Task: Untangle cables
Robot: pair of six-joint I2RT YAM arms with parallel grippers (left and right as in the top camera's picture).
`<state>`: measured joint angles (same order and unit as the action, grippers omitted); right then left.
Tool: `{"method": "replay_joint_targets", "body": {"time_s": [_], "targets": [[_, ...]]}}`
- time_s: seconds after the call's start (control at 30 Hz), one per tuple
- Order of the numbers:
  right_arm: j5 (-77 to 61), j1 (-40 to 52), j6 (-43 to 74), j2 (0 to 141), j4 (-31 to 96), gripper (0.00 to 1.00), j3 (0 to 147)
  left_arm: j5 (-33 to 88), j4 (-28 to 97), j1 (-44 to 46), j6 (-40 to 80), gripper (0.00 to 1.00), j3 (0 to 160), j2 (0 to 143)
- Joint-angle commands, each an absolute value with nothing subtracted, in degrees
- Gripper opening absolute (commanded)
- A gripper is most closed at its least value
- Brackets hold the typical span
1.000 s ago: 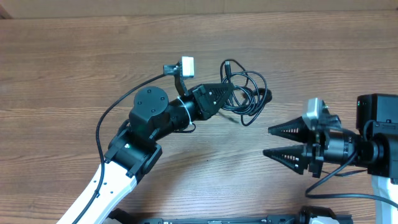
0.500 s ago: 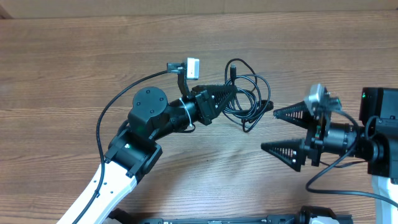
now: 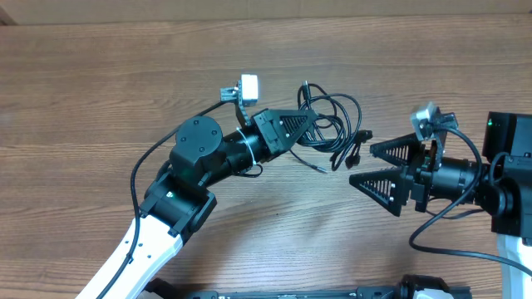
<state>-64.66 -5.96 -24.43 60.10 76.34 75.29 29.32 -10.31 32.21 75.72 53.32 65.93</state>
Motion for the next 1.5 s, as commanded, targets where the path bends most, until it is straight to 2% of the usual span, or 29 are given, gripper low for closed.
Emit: {"method": "replay_joint_targets", "body": {"time_s": [0.0,0.57,0.87,0.9,1.0,1.13,1.23,1.27,1.33,1.4,1.47], "targets": [[-67.92,-5.69,-23.83,59.55,74.52,1.0,76.18,28.32,-11.0,31.94,81.82,0.04,54.26,65.89],[-71.35,-5.15,-23.99,61.34,73.32,1.0,76.18,20.21,-11.46,37.08,83.0,0.04,54.26,65.91],[-72.03,6.37,-24.01,64.62,68.45,1.0,76.18,19.99,-12.25,37.54,82.98,0.04,54.26,65.89],[-71.92,7.51,-23.99,65.08,67.88,0.97,76.18,19.99,-12.25,37.54,82.98,0.04,54.26,65.91],[-71.37,9.1,-23.99,66.19,67.79,0.78,76.18,19.46,-12.25,37.34,82.7,0.04,54.26,65.89],[-70.43,9.1,-23.97,66.24,68.42,0.64,76.18,19.44,-12.21,36.36,82.7,0.04,54.26,65.89],[-70.57,9.1,-23.99,66.24,68.66,0.46,76.18,19.42,-12.1,35.75,82.61,0.04,54.26,65.89],[-70.83,9.1,-24.01,66.22,68.6,0.35,76.18,19.31,-11.75,35.51,82.24,0.04,54.28,65.91],[-71.33,9.1,-24.08,66.17,68.07,0.22,76.18,18.85,-9.96,35.11,81.8,0.04,54.26,65.89],[-72.71,9.1,-25.36,66.13,67.26,0.17,76.2,18.7,-7.64,34.44,81.84,0.04,54.26,65.91],[-75.05,9.1,-28.32,66.13,66.81,0.16,76.2,18.57,-5.45,33.78,81.82,0.04,54.26,65.91]]}}
